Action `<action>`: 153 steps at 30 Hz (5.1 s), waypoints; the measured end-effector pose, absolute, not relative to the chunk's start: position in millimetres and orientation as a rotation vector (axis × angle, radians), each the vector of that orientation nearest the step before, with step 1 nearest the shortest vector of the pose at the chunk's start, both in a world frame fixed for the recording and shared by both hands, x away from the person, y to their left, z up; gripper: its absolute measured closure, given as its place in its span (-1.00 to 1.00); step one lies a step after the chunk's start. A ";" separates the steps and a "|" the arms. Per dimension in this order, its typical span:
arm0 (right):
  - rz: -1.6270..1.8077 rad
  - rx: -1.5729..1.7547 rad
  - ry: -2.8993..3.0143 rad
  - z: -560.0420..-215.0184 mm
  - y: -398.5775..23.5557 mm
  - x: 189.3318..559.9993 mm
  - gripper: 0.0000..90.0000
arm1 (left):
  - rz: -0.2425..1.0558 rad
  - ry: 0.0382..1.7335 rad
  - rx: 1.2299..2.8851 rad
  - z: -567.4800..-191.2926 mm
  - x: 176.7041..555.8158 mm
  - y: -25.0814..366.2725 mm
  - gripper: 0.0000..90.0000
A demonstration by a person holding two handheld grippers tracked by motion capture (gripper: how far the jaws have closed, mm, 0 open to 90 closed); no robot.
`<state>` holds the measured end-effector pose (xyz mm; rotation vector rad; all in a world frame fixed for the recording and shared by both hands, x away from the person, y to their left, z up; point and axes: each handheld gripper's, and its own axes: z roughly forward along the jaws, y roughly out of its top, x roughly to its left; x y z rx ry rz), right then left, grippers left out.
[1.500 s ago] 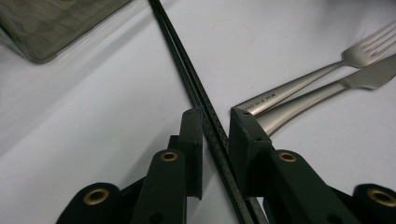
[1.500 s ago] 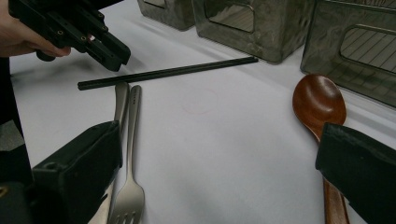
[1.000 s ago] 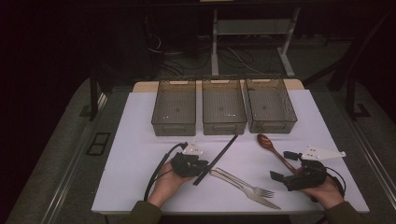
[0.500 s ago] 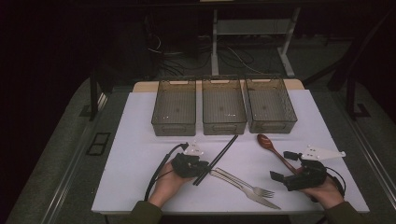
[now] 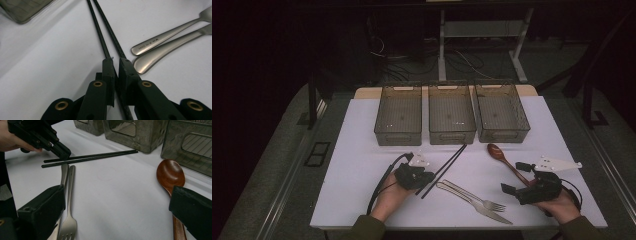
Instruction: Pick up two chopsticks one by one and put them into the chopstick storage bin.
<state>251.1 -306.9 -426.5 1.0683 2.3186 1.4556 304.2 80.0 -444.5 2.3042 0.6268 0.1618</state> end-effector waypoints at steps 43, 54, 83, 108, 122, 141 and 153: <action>1.448 1.065 2.323 -426.9 -305.4 251.5 -0.98 | 0.221 0.712 2.261 -449.0 320.7 86.2 0.89; 1.450 1.064 2.323 -426.6 -305.7 251.3 -0.98 | 0.214 0.721 2.251 -446.6 321.1 88.9 0.90; 1.427 1.058 2.336 -437.0 -298.6 255.4 -0.98 | 0.117 0.685 2.193 -414.8 310.6 114.5 0.90; 1.428 1.062 2.323 -436.7 -299.7 254.9 -0.98 | 0.156 0.655 2.140 -378.9 315.3 114.1 0.90; 1.422 1.078 2.317 -436.6 -300.4 254.3 -0.98 | 0.210 0.671 2.110 -350.7 338.6 120.2 0.90; 1.429 1.073 2.306 -435.5 -300.9 253.3 -0.98 | 0.299 0.784 2.096 -333.5 381.1 129.9 0.90; 1.436 1.069 2.303 -435.2 -301.1 253.0 -0.98 | 0.363 0.914 2.067 -329.5 414.1 144.2 0.90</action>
